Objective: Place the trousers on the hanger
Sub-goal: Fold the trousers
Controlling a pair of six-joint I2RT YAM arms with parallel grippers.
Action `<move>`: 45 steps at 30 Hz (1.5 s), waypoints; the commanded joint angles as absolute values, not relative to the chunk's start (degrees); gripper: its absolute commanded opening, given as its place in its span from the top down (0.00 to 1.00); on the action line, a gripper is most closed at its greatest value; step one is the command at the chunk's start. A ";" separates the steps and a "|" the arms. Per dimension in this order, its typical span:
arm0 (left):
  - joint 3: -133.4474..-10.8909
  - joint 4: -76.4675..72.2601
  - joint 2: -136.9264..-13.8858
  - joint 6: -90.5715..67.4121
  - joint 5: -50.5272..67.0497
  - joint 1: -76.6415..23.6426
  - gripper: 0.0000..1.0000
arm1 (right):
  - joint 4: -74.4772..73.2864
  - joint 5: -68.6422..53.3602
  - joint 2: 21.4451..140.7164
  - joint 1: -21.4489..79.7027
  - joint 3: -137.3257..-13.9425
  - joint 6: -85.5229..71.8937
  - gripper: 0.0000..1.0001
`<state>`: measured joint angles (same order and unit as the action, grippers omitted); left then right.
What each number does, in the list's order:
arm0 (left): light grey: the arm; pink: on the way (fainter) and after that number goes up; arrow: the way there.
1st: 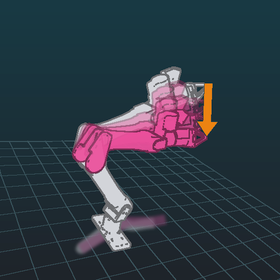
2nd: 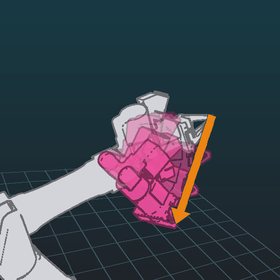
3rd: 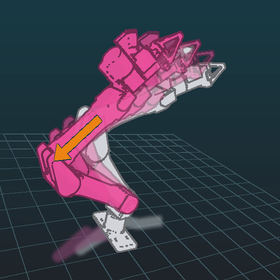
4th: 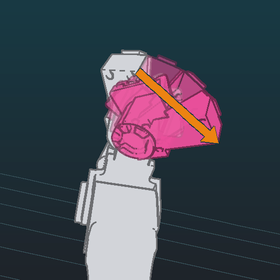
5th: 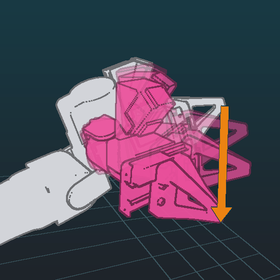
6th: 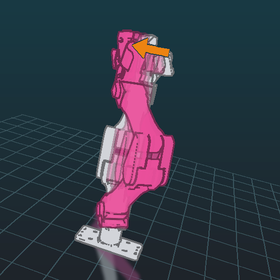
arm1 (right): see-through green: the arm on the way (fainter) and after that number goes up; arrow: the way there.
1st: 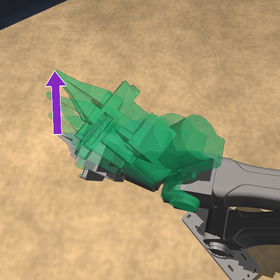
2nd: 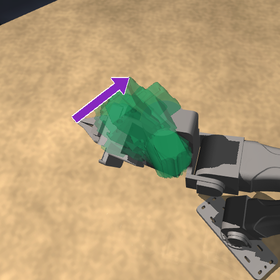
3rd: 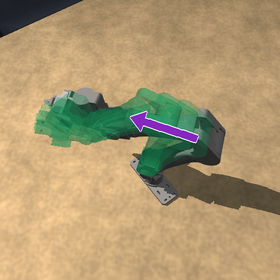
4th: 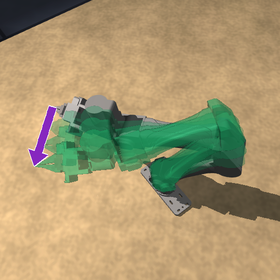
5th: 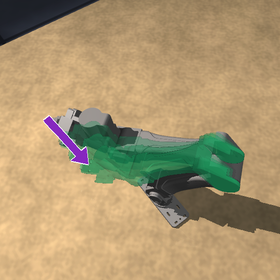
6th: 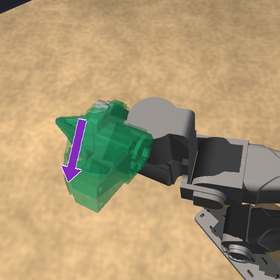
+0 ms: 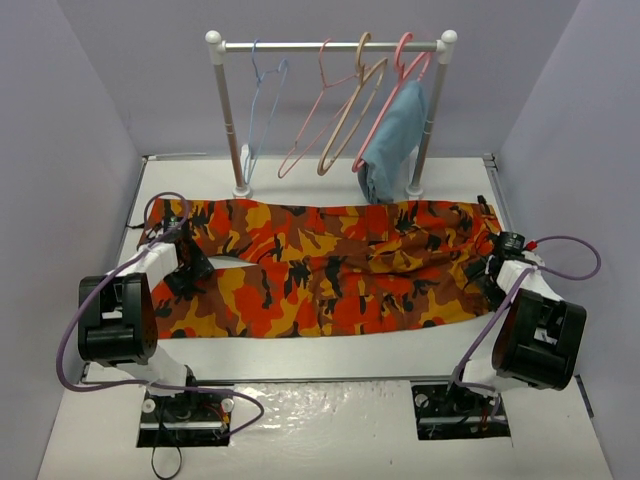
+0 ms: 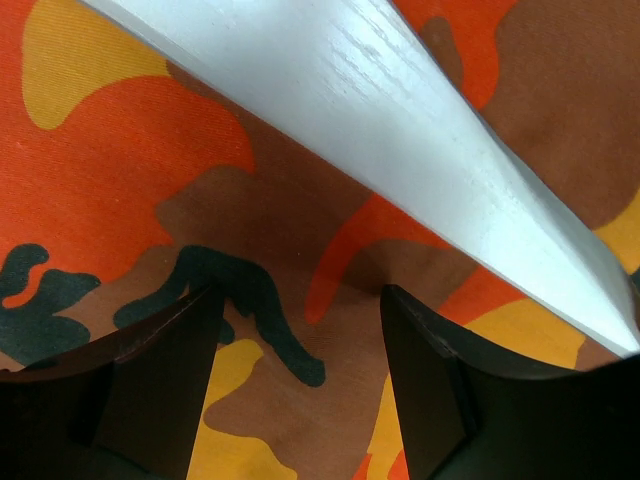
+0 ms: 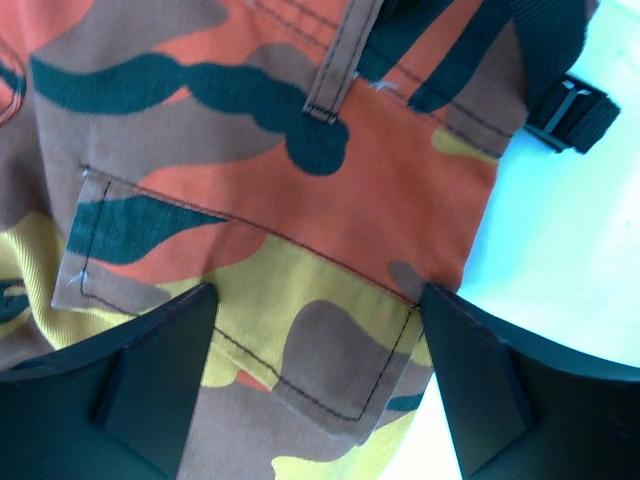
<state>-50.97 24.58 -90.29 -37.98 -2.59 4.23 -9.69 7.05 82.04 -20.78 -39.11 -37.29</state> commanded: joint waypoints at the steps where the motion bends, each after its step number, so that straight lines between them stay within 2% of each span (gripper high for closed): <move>1: -52.21 22.61 -93.02 -38.89 -1.39 4.66 0.39 | -7.80 3.55 85.65 -22.33 -36.54 -38.60 0.36; 3: -52.72 23.10 -94.32 -38.57 -1.56 4.81 0.39 | -8.04 3.31 84.87 -22.71 -36.47 -38.11 0.58; 5: -53.08 23.59 -94.78 -38.41 -1.78 5.14 0.39 | -9.93 4.62 82.05 -22.85 -36.79 -38.14 0.95; 6: -53.09 23.80 -94.92 -38.39 -1.86 5.31 0.39 | -11.59 6.18 80.30 -22.87 -37.33 -38.18 1.00; 16: -51.31 27.68 -91.22 -37.92 -6.57 7.30 0.39 | -27.24 14.78 59.36 -25.38 -42.10 -38.64 1.00; 17: -51.15 27.69 -90.90 -38.05 -6.78 7.61 0.39 | -28.18 14.41 58.11 -25.49 -42.73 -38.69 0.97; 19: -51.52 27.52 -90.35 -38.31 -7.38 7.73 0.39 | -29.71 11.95 57.13 -25.49 -44.48 -39.01 0.80; 22: -53.03 28.06 -89.62 -37.60 -7.26 7.40 0.39 | -30.06 10.60 57.10 -25.35 -46.57 -37.41 0.64; 26: -55.57 28.56 -86.46 -34.96 -8.40 2.32 0.38 | -27.91 8.26 58.54 -23.87 -51.45 -34.04 0.20; 29: -57.82 29.13 -83.11 -33.27 -8.68 -1.46 0.35 | -24.16 6.36 61.95 -20.66 -54.42 -32.26 0.12; 34: -61.69 31.14 -79.81 -30.02 -7.45 -11.75 0.33 | -18.37 7.34 73.35 -9.51 -61.24 -30.12 0.12; 40: -63.65 23.89 -76.74 -31.03 -6.39 -29.43 0.33 | -14.34 3.87 89.09 -4.45 -71.19 -24.97 0.19; 45: -66.55 14.95 -80.77 -28.29 -5.56 -44.63 0.33 | -10.33 0.93 96.80 -3.80 -75.93 -20.82 0.22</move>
